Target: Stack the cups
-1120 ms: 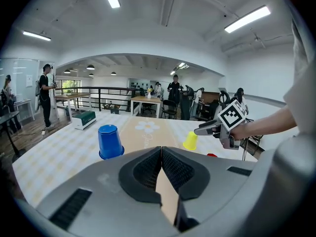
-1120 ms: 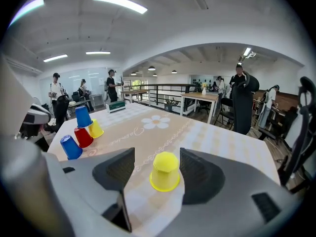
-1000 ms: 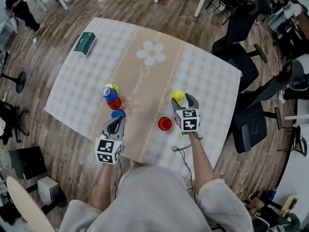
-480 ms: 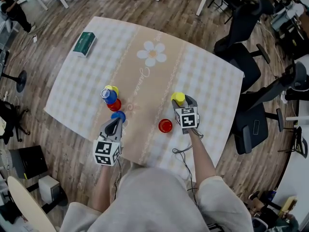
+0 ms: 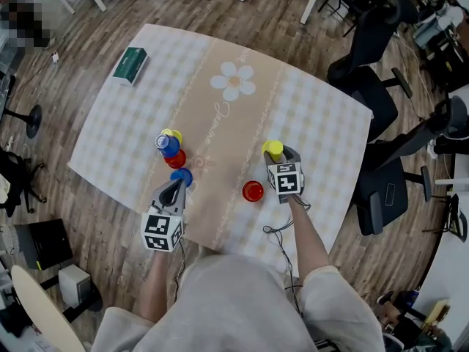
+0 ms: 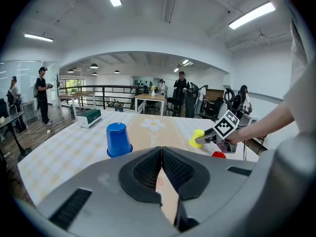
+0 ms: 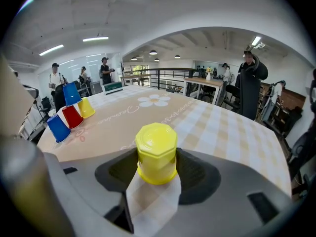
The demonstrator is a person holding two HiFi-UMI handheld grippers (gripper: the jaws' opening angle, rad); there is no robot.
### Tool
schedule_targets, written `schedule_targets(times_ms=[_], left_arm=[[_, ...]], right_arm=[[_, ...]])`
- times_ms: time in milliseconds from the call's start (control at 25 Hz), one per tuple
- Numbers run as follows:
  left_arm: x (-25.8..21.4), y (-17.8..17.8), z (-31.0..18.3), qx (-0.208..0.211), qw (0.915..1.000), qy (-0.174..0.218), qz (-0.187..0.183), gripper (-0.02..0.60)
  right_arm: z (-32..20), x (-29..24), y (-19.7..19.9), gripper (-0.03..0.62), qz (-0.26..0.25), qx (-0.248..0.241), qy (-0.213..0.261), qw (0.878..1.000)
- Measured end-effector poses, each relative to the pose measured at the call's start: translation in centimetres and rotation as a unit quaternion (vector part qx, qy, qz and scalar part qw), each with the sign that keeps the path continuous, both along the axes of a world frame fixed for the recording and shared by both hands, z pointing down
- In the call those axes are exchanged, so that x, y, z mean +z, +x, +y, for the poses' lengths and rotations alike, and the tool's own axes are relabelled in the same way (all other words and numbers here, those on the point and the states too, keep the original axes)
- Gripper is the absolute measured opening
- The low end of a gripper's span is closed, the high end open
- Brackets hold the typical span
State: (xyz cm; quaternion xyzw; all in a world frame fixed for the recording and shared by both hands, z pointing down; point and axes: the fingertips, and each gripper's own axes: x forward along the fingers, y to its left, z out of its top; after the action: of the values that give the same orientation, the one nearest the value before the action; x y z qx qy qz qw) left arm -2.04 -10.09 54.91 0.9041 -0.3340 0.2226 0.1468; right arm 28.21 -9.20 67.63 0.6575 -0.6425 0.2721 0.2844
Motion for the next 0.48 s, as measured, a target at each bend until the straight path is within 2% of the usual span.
schedule_targets(times_ms=[160,480], left_arm=[[-0.1,-0.1,0.2,-0.002,1.0000,0.002,0.001,0.013],[-0.3,-0.4,0.7,-0.008,0.9999,0.004,0.008,0.013]], right_arm=[[0.0,-0.4,0.1,0.244,0.004,-0.002,-0.002,1.000],[-0.6,-4.1,-1.5,0.242,0.004,-0.022,0.022,0.999]])
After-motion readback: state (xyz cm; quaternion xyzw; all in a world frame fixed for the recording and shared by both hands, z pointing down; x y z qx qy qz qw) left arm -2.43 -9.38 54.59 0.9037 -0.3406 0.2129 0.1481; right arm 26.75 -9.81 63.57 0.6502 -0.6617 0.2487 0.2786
